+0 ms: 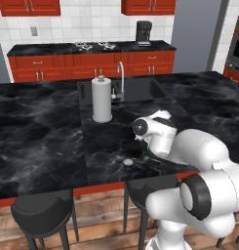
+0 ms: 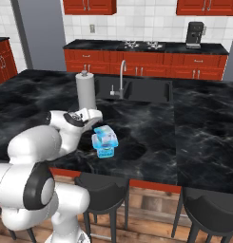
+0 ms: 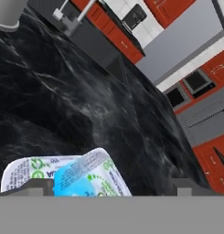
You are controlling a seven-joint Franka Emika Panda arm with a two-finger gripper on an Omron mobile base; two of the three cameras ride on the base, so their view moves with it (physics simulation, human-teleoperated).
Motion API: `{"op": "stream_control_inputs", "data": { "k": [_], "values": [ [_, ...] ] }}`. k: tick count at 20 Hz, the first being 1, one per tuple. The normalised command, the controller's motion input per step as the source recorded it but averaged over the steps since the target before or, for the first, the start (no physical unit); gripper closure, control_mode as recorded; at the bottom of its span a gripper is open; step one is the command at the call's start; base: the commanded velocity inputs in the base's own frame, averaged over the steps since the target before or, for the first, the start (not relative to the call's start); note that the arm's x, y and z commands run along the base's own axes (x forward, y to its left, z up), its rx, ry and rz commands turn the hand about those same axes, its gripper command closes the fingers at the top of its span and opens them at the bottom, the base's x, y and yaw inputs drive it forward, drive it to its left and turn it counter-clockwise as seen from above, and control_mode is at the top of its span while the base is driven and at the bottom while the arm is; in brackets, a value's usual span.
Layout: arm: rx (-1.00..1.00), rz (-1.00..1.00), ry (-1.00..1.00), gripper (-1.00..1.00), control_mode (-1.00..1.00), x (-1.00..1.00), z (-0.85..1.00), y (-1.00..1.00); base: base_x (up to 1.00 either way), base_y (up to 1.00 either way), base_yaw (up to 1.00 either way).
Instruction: Stack the yogurt containers by placing the smaller containers on top of the larger containers.
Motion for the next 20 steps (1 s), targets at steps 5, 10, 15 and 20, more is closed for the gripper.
{"op": "stream_control_inputs", "data": {
  "k": [5, 10, 15, 20],
  "values": [
    [0.0, 0.03, 0.1, -1.0, -1.0, -0.35, 0.47, 0.08, 0.0, 0.0, 0.0],
    [0.0, 0.05, 0.05, -1.0, -1.0, -0.53, 0.33, 0.25, 0.0, 0.0, 0.0],
    [0.0, 0.04, 0.0, -1.0, -1.0, -0.63, 0.23, 0.27, 0.0, 0.0, 0.0],
    [0.0, 0.04, 0.0, -1.0, -1.0, -0.55, 0.05, 0.4, 0.0, 0.0, 0.0]
  ]
}}
